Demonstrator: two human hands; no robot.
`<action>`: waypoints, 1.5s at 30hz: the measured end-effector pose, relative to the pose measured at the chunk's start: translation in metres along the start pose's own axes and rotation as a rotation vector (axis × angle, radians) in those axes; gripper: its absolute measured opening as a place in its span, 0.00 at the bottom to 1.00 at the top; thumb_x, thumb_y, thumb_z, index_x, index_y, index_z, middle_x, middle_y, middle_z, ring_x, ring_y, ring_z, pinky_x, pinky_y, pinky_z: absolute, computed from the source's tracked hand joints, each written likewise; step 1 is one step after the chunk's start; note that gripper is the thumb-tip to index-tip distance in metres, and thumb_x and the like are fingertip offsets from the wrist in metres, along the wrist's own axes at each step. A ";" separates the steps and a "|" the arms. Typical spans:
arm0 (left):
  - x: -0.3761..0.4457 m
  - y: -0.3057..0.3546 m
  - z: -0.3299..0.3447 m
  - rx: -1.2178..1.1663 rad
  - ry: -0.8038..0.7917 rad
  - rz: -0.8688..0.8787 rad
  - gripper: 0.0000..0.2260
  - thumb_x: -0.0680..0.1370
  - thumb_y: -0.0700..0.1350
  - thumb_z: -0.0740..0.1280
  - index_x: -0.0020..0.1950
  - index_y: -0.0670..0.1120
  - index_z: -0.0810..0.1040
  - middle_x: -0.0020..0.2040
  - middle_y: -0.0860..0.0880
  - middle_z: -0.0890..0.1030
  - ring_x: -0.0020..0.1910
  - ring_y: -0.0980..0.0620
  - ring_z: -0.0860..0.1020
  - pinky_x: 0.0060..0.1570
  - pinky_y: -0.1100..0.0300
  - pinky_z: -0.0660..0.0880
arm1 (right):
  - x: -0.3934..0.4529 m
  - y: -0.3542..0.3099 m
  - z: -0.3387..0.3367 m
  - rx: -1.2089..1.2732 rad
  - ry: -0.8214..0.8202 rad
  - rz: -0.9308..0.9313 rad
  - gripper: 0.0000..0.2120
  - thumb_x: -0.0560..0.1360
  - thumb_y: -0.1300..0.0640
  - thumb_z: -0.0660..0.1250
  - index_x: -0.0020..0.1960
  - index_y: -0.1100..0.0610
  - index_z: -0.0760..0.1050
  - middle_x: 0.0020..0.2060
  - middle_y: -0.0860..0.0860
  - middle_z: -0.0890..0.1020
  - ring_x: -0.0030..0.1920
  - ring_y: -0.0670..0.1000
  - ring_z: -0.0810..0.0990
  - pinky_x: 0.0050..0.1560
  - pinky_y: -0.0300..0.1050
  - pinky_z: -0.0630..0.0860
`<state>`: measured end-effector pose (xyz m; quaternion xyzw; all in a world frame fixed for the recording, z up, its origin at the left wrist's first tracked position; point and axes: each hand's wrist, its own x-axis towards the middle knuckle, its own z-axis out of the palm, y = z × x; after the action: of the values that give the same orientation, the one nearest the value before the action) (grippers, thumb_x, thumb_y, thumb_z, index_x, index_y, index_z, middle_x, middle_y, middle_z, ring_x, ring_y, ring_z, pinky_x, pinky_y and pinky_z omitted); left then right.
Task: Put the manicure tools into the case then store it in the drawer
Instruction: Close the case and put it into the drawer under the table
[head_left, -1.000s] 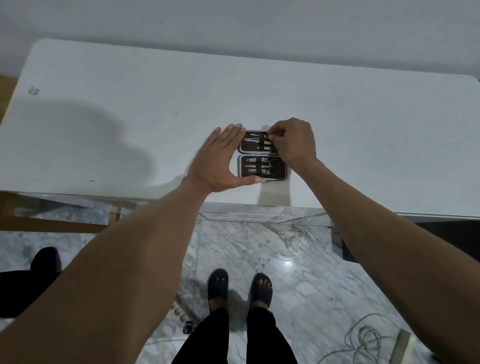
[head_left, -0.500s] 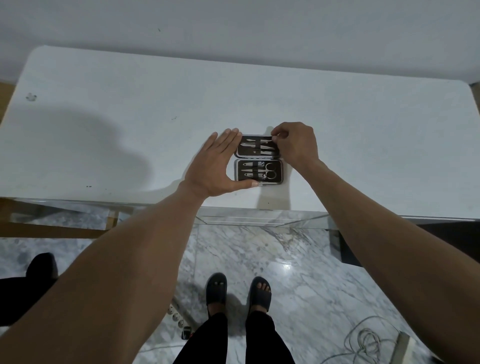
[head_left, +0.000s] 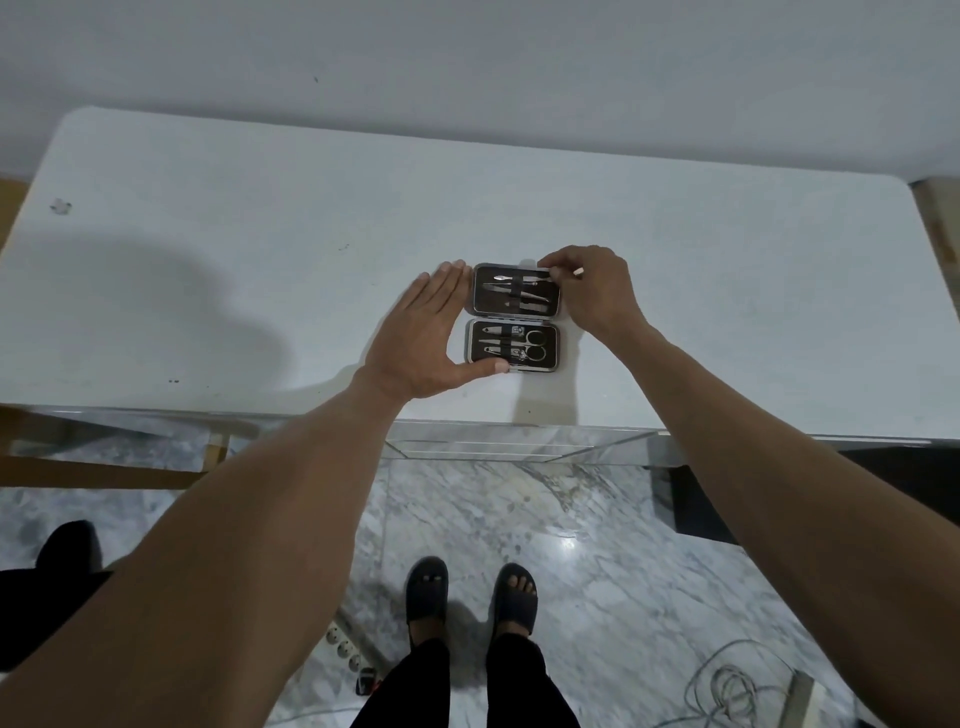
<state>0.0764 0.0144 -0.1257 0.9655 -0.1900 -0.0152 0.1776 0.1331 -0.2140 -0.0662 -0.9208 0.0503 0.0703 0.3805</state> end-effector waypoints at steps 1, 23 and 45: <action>0.000 0.000 0.000 -0.002 -0.001 0.003 0.54 0.73 0.79 0.58 0.86 0.44 0.50 0.86 0.45 0.53 0.85 0.51 0.49 0.84 0.51 0.47 | -0.003 0.000 -0.002 0.012 0.001 -0.017 0.11 0.78 0.62 0.63 0.52 0.55 0.83 0.46 0.47 0.81 0.46 0.47 0.77 0.51 0.38 0.71; -0.006 0.000 0.000 0.074 -0.056 0.052 0.60 0.68 0.85 0.47 0.85 0.41 0.50 0.86 0.45 0.49 0.85 0.49 0.47 0.84 0.49 0.46 | -0.110 0.032 0.024 -0.178 0.122 -0.282 0.14 0.76 0.68 0.65 0.57 0.58 0.83 0.61 0.54 0.82 0.59 0.57 0.82 0.63 0.49 0.76; -0.024 0.015 0.015 -0.035 0.089 0.087 0.32 0.84 0.60 0.51 0.82 0.41 0.63 0.82 0.44 0.65 0.82 0.47 0.63 0.82 0.41 0.55 | -0.099 0.029 0.048 -0.357 0.013 -0.277 0.26 0.82 0.50 0.59 0.77 0.57 0.61 0.77 0.52 0.63 0.78 0.52 0.57 0.65 0.53 0.74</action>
<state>0.0469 0.0053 -0.1356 0.9528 -0.2233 0.0321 0.2033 0.0275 -0.1965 -0.1027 -0.9721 -0.0874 0.0192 0.2169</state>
